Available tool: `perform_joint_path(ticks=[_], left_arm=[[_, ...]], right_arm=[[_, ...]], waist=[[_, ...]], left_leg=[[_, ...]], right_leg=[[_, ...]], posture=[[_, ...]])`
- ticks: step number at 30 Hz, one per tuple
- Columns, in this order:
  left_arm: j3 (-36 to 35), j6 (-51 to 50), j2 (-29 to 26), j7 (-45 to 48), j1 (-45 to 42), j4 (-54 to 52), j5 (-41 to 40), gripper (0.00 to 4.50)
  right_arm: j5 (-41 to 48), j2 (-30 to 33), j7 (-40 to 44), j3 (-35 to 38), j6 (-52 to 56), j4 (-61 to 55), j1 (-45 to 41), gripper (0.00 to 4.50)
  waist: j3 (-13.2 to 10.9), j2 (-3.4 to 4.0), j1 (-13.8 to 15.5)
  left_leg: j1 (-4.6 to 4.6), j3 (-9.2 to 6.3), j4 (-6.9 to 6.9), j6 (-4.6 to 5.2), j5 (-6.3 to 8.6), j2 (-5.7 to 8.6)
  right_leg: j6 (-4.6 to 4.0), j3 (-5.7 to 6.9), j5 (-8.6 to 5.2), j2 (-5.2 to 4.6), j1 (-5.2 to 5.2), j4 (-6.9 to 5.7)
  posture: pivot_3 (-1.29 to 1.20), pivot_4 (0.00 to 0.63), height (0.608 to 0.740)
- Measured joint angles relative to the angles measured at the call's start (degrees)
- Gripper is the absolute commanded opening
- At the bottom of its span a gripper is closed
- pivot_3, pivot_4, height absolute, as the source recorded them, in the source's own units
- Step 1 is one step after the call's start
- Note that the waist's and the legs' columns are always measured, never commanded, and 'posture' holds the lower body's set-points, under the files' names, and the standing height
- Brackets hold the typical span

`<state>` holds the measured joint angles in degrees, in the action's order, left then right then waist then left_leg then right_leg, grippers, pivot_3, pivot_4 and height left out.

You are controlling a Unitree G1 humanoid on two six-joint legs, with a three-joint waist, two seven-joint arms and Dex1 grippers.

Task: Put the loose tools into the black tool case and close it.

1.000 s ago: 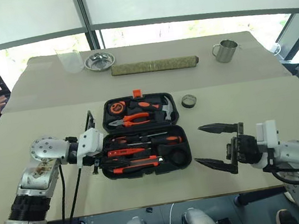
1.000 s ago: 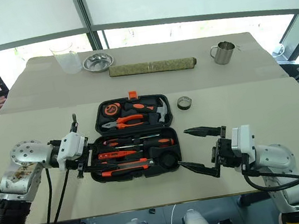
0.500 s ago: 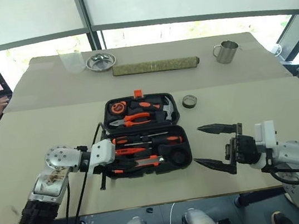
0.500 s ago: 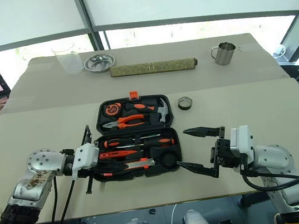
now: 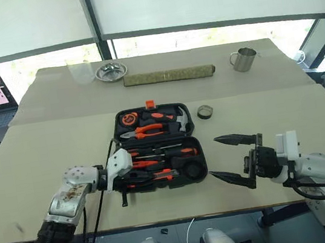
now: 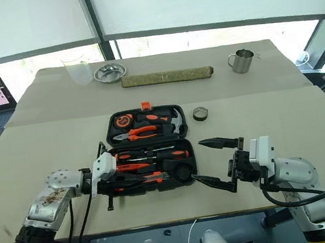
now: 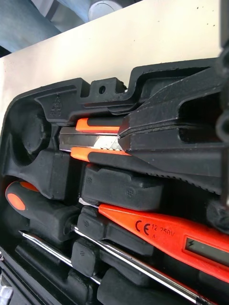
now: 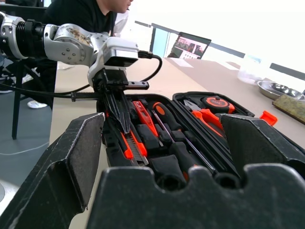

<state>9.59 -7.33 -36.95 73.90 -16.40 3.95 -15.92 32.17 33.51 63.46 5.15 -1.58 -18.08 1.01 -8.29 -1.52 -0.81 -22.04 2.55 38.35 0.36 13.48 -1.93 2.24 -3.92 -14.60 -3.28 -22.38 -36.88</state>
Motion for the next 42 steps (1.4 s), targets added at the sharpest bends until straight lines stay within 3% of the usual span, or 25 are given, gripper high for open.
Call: perform_joint_path(ticks=[8,19,25,29,32,37,42], left_arm=[[-1.3,3.7,0.2,-0.2,0.2,0.5,0.2,0.03],[0.7,-2.8,-0.7,-2.2,-0.9,-1.2,0.7,0.03],[-7.9,-0.2,1.9,-3.8,1.3,-0.7,-6.2,1.97],[-20.6,-1.0,-1.1,-3.3,2.4,-4.2,-16.0,3.35],[-26.1,-4.6,-3.6,-3.2,5.6,-6.2,-21.0,4.40],[-30.9,-9.0,-4.4,-3.6,8.5,-6.2,-25.0,4.47],[-30.8,-11.1,-3.6,-4.9,7.2,-7.3,-27.0,4.47]], right_arm=[[0.0,0.0,0.0,0.0,0.0,0.0,-0.3,4.50],[0.2,0.0,-0.1,-0.1,0.1,0.2,-0.4,4.50],[0.9,2.1,-3.1,5.9,2.2,1.8,0.7,4.50],[-0.4,3.3,-4.6,12.3,0.9,8.2,4.6,4.50],[-3.1,3.3,-5.4,14.5,-1.2,14.0,6.5,4.50],[-8.0,5.9,-8.9,13.5,2.3,19.2,3.3,4.50],[-10.7,10.6,-7.7,5.1,11.2,21.5,-16.8,4.50]], waist=[[-0.1,-0.10,0.0],[0.0,-0.08,0.2],[-0.2,-0.40,0.3],[-0.2,-0.50,0.1],[-0.2,-0.46,-0.2],[-0.3,-0.46,-0.3],[-0.4,-0.43,-0.9]], left_leg=[[-0.36,0.02,-0.04,0.01,0.00,0.07],[-0.21,0.02,-0.05,0.01,0.00,0.04],[-0.71,-0.07,-0.02,0.00,-0.01,0.01],[-0.85,-0.24,-0.06,0.08,0.05,0.01],[-0.81,-0.28,-0.07,0.17,0.13,0.02],[-0.78,-0.22,-0.03,0.14,0.11,0.02],[-0.66,-0.18,-0.01,0.13,0.10,0.00]], right_leg=[[-0.24,0.01,0.13,0.02,-0.36,0.01],[0.01,0.01,-0.03,-0.01,-0.19,0.02],[-0.24,0.05,0.13,-0.05,-0.70,-0.04],[-0.24,0.10,0.14,-0.08,-0.82,0.00],[-0.22,0.02,0.12,-0.12,-0.82,0.01],[-0.22,0.00,0.12,-0.10,-0.82,0.02],[-0.26,-0.03,0.16,0.02,-0.80,-0.03]], posture=[[0.00,0.150,0.740],[0.00,0.150,0.740],[0.00,0.150,0.740],[0.00,0.150,0.740],[0.00,0.150,0.740],[0.00,0.150,0.740],[0.00,0.150,0.740]])
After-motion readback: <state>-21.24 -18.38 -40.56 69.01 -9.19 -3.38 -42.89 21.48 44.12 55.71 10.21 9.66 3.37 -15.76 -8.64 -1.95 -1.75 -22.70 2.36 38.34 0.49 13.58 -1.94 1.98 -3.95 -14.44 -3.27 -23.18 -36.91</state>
